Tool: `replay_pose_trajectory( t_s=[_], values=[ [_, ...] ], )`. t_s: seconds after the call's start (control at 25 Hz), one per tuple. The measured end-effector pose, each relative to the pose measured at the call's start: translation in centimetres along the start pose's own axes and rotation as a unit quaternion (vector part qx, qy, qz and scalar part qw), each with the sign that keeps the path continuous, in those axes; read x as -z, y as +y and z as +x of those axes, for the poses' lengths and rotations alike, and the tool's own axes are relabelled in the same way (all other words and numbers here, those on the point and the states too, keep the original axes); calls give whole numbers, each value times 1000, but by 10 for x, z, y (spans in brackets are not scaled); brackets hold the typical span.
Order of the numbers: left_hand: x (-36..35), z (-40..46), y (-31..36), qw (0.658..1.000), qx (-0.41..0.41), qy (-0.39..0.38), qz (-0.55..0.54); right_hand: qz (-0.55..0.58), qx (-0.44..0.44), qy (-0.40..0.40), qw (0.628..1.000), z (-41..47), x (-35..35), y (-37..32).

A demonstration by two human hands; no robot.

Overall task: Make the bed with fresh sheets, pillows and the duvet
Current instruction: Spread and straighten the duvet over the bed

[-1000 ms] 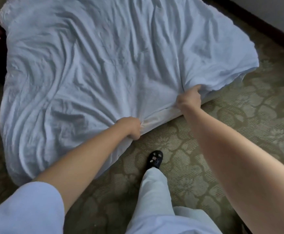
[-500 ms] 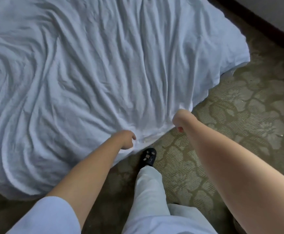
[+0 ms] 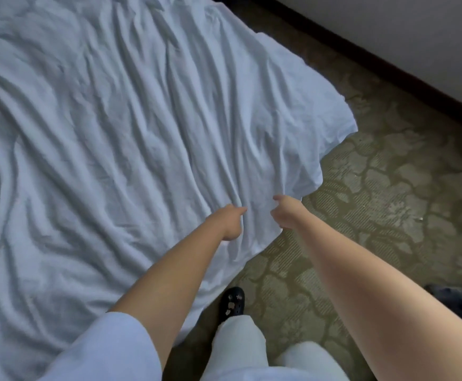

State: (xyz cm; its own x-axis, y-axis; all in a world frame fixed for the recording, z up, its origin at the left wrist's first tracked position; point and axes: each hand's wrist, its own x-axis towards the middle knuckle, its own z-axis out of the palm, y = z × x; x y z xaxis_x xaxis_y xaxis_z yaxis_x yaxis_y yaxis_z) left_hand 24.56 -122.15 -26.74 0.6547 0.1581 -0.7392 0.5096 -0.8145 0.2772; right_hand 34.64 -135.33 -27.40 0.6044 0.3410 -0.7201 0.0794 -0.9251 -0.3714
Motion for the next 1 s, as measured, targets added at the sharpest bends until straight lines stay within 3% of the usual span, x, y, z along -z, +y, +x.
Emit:
replay_pose_trajectory(
  t_s=[0.28,0.4,0.52,0.76,1.0],
  values=[
    [46,93,62,997,-49,-10,51,77,-14,39,996,68,59,29],
    [71,141,103,990,-77,91,75,110,-24,80,990,114,108,55],
    [104,188,156,975,-65,174,120,160,-41,69,984,164,161,82],
    [148,292,257,978,-35,108,176,237,-77,12,968,236,233,140],
    [168,363,302,975,-8,77,210,354,-147,-8,924,312,277,164]
  ],
)
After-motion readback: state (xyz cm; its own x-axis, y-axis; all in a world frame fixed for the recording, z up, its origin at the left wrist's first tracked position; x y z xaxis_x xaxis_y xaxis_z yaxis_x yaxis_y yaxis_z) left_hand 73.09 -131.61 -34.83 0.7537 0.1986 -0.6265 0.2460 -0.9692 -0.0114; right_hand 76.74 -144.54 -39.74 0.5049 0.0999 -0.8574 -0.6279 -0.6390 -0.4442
